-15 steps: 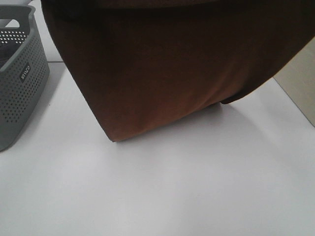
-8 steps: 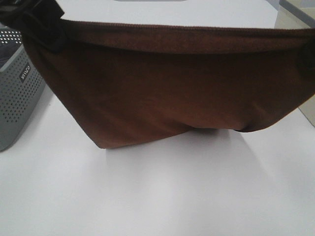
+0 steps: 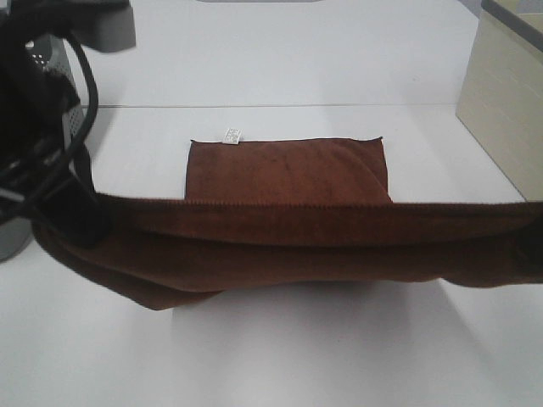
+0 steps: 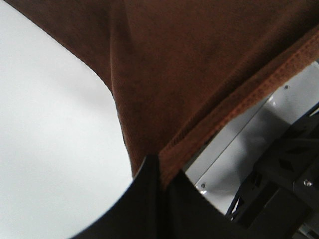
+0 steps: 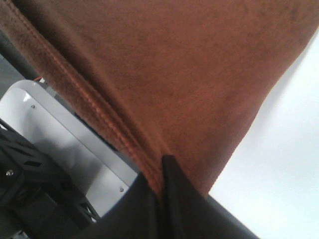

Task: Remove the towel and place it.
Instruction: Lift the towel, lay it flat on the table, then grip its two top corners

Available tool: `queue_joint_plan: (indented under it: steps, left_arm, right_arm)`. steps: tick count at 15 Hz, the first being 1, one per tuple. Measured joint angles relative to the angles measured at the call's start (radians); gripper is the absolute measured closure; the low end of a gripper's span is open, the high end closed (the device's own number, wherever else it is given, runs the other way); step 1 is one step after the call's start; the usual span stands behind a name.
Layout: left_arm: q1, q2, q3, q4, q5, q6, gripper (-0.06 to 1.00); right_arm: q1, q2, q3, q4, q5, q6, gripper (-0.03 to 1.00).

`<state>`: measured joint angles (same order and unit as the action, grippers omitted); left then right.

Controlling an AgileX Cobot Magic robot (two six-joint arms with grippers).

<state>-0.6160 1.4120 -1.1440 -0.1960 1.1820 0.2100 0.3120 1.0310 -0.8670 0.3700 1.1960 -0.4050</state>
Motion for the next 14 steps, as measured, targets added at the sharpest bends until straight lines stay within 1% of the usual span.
queue_joint_plan:
  steps: [2,5,8,9,11,14]
  left_arm:
    - [-0.042,0.029,0.053,-0.002,0.0,0.0,0.94]
    - [-0.101,0.116,0.065,-0.001,0.006,0.0,0.94]
    - [-0.16,0.208,0.066,-0.005,0.016,0.009,0.94]
    - [-0.176,0.238,0.067,-0.016,0.02,0.015,0.94]
    - [-0.21,0.301,0.067,-0.066,0.022,0.04,0.94]
    - [-0.255,0.38,0.067,-0.127,0.022,0.072,0.94]
  right_arm:
    - [0.0,0.0,0.056,0.001,0.0,-0.011,0.96]
    - [0.0,0.01,0.125,-0.007,0.007,-0.046,0.96]
    - [-0.001,0.097,0.166,-0.015,0.019,-0.061,0.96]
    - [-0.001,0.137,0.168,-0.012,0.02,-0.061,0.96]
    - [-0.001,0.222,0.168,0.012,0.02,-0.061,0.96]
    - [-0.001,0.308,0.168,0.017,0.019,-0.061,0.96]
